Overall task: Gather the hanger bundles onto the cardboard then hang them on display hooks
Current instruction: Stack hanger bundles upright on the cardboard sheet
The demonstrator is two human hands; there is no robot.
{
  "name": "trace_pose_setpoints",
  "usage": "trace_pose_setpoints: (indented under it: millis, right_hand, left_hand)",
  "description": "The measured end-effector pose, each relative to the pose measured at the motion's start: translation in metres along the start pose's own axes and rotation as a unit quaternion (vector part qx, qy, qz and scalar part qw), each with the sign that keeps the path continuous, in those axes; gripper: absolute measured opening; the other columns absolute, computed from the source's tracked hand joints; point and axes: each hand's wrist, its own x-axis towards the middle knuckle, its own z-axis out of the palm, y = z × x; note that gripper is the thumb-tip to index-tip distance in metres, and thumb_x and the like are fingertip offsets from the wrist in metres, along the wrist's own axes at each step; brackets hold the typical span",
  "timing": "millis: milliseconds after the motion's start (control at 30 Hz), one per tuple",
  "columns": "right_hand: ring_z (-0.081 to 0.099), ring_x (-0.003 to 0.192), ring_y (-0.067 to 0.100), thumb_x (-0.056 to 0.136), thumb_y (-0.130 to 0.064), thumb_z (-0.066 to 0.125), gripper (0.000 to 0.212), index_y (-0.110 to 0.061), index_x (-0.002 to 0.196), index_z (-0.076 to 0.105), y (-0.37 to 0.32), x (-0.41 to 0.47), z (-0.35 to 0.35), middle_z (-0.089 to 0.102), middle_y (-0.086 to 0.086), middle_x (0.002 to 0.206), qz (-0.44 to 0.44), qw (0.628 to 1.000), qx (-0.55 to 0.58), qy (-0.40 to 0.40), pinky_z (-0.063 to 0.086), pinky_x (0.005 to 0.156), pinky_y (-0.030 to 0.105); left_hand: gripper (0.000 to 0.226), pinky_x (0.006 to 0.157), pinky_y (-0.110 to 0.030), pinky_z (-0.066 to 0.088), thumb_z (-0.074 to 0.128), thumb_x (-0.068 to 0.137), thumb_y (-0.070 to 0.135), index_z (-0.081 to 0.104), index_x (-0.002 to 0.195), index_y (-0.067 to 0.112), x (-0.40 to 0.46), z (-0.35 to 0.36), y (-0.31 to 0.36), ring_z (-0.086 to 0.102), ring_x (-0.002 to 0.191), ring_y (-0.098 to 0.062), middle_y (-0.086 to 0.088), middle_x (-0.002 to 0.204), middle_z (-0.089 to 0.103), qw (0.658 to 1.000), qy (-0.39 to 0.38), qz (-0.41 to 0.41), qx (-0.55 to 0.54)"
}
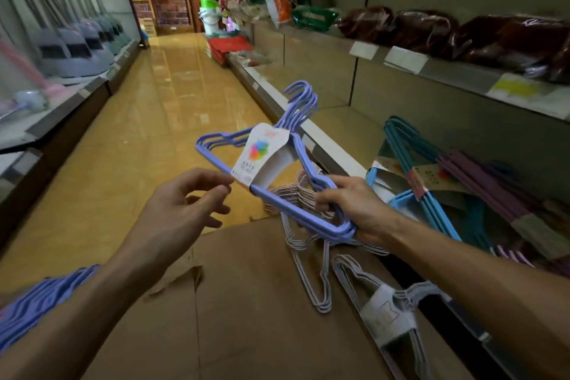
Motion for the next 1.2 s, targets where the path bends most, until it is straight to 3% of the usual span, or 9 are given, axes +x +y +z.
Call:
trace_pose_setpoints:
  millis: [133, 233, 367, 533, 600, 700, 800, 1033, 1200]
  right_hand:
    - [0.051, 0.056, 0.020, 0.091, 0.016, 0.051, 0.033, 0.002, 0.117, 0.066, -0.002, -0.030, 0.014, 0.040, 0.016, 0.078, -0.026, 0.997, -0.065, -0.040, 0.057, 0.051, 0.031]
    - [0.058, 0.050, 0.014, 0.091, 0.017, 0.051, 0.041, -0.007, 0.121, 0.066, -0.005, -0.046, 0.018, 0.046, 0.015, 0.080, -0.038, 0.989, -0.113, -0.085, 0.052, 0.047, 0.022]
    - [0.055, 0.061, 0.030, 0.090, 0.015, 0.054, 0.044, -0.016, 0.119, 0.068, -0.006, -0.061, 0.026, 0.048, 0.023, 0.089, -0.022, 0.977, -0.164, -0.136, 0.053, 0.049, 0.024]
    - [0.057, 0.055, 0.021, 0.094, 0.010, 0.054, 0.049, -0.018, 0.133, 0.061, -0.007, -0.073, 0.031, 0.044, 0.017, 0.084, -0.019, 0.950, -0.218, -0.224, 0.054, 0.052, 0.024]
    - [0.066, 0.064, 0.036, 0.094, 0.007, 0.055, 0.053, -0.024, 0.138, 0.059, -0.006, -0.076, 0.032, 0.046, 0.017, 0.087, -0.025, 0.934, -0.243, -0.259, 0.057, 0.060, 0.028]
    - [0.063, 0.068, 0.030, 0.094, 0.006, 0.056, 0.055, -0.032, 0.133, 0.061, -0.005, -0.081, 0.036, 0.044, 0.015, 0.086, -0.032, 0.924, -0.246, -0.289, 0.058, 0.064, 0.028]
    - [0.056, 0.067, 0.017, 0.094, 0.004, 0.057, 0.062, -0.050, 0.124, 0.062, -0.005, -0.087, 0.038, 0.043, 0.009, 0.082, -0.058, 0.911, -0.273, -0.304, 0.056, 0.066, 0.026]
    - [0.065, 0.085, 0.005, 0.090, -0.013, 0.072, 0.060, -0.034, 0.141, 0.049, 0.006, -0.084, 0.041, 0.065, -0.024, 0.093, -0.088, 0.871, -0.384, -0.294, 0.056, 0.081, 0.029]
    - [0.068, 0.103, 0.010, 0.081, -0.035, 0.081, 0.073, -0.044, 0.142, 0.042, 0.011, -0.082, 0.043, 0.061, -0.006, 0.122, -0.016, 0.876, -0.379, -0.299, 0.058, 0.091, 0.033]
  left_hand:
    - [0.015, 0.072, -0.028, 0.058, 0.061, 0.096, 0.017, 0.072, 0.103, 0.024, -0.003, -0.023, 0.003, 0.071, 0.087, -0.014, 0.006, 0.100, 0.072, 0.999, 0.040, 0.020, -0.007]
    - [0.017, 0.077, -0.027, 0.055, 0.061, 0.096, 0.017, 0.071, 0.109, 0.022, -0.004, -0.032, 0.003, 0.070, 0.095, -0.013, 0.009, 0.106, 0.072, 0.997, 0.068, 0.024, -0.021]
    - [0.028, 0.074, -0.013, 0.051, 0.061, 0.097, 0.023, 0.065, 0.125, 0.022, -0.005, -0.035, 0.001, 0.064, 0.107, -0.007, 0.009, 0.114, 0.069, 0.997, 0.076, 0.019, -0.001]
    - [0.044, 0.100, -0.037, 0.049, 0.063, 0.095, 0.032, 0.057, 0.137, 0.019, -0.006, -0.038, 0.001, 0.057, 0.120, -0.011, 0.003, 0.132, 0.061, 0.996, 0.088, 0.001, 0.017]
    - [0.049, 0.102, -0.035, 0.046, 0.064, 0.095, 0.035, 0.054, 0.139, 0.017, -0.006, -0.037, 0.000, 0.055, 0.121, -0.010, 0.005, 0.131, 0.060, 0.995, 0.096, -0.008, 0.015]
    - [0.031, 0.087, -0.030, 0.045, 0.063, 0.096, 0.034, 0.061, 0.124, 0.020, -0.006, -0.037, 0.004, 0.059, 0.094, -0.002, 0.013, 0.100, 0.062, 0.995, 0.096, -0.018, -0.009]
    - [0.023, 0.070, -0.036, 0.049, 0.066, 0.093, 0.040, 0.068, 0.099, 0.018, -0.002, -0.042, 0.005, 0.059, 0.073, -0.012, 0.003, 0.077, 0.062, 0.991, 0.124, -0.041, -0.023]
    - [0.032, 0.079, -0.041, 0.060, 0.071, 0.091, 0.027, 0.068, 0.106, -0.001, 0.000, -0.046, 0.005, 0.074, 0.088, -0.018, -0.013, 0.104, 0.073, 0.972, 0.207, -0.061, -0.095]
    - [0.015, 0.082, -0.049, 0.060, 0.077, 0.085, 0.019, 0.072, 0.088, 0.005, -0.005, -0.045, -0.003, 0.075, 0.085, -0.018, -0.014, 0.091, 0.075, 0.964, 0.222, -0.066, -0.130]
